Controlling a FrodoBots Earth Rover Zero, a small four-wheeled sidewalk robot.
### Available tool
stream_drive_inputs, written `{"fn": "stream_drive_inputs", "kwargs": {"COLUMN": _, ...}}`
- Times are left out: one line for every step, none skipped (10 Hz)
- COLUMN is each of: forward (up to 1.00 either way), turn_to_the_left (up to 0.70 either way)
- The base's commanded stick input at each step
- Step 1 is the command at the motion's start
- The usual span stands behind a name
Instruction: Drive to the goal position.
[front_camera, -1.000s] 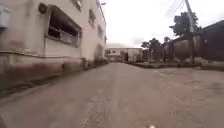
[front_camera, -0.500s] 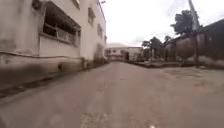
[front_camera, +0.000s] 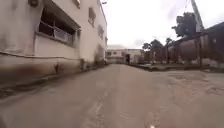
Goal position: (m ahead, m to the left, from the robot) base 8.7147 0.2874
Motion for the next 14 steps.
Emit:
{"fn": "stream_drive_inputs", "kwargs": {"forward": 0.7, "turn_to_the_left": -0.09}}
{"fn": "stream_drive_inputs", "kwargs": {"forward": 0.7, "turn_to_the_left": 0.0}}
{"fn": "stream_drive_inputs", "kwargs": {"forward": 0.7, "turn_to_the_left": 0.0}}
{"fn": "stream_drive_inputs", "kwargs": {"forward": 0.7, "turn_to_the_left": 0.0}}
{"fn": "stream_drive_inputs", "kwargs": {"forward": 0.7, "turn_to_the_left": 0.0}}
{"fn": "stream_drive_inputs", "kwargs": {"forward": 0.7, "turn_to_the_left": 0.0}}
{"fn": "stream_drive_inputs", "kwargs": {"forward": 0.7, "turn_to_the_left": -0.23}}
{"fn": "stream_drive_inputs", "kwargs": {"forward": 0.7, "turn_to_the_left": -0.26}}
{"fn": "stream_drive_inputs", "kwargs": {"forward": 0.7, "turn_to_the_left": -0.08}}
{"fn": "stream_drive_inputs", "kwargs": {"forward": 0.7, "turn_to_the_left": 0.0}}
{"fn": "stream_drive_inputs", "kwargs": {"forward": 0.7, "turn_to_the_left": 0.0}}
{"fn": "stream_drive_inputs", "kwargs": {"forward": 0.7, "turn_to_the_left": 0.0}}
{"fn": "stream_drive_inputs", "kwargs": {"forward": 0.7, "turn_to_the_left": 0.0}}
{"fn": "stream_drive_inputs", "kwargs": {"forward": 0.7, "turn_to_the_left": 0.0}}
